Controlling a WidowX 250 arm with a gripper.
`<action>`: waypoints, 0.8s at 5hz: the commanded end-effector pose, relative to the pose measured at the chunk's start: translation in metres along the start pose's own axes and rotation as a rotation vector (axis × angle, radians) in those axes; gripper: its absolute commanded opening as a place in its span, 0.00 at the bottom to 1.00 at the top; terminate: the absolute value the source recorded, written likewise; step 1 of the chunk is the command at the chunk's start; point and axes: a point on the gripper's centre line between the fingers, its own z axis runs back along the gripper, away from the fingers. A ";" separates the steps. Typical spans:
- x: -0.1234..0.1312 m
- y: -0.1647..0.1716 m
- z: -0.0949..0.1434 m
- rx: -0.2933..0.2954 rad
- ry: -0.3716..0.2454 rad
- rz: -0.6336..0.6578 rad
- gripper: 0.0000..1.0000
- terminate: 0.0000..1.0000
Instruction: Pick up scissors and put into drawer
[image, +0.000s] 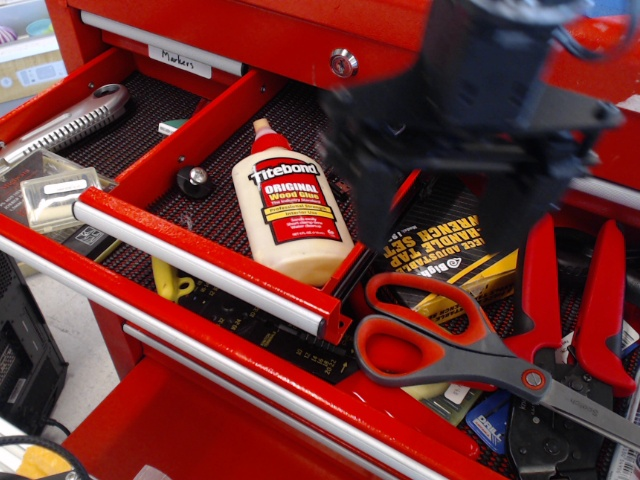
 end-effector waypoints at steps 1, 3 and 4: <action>0.004 -0.037 -0.016 -0.097 -0.023 0.410 1.00 0.00; -0.006 -0.057 -0.044 -0.136 0.012 0.526 1.00 0.00; -0.009 -0.059 -0.058 -0.176 0.037 0.566 1.00 0.00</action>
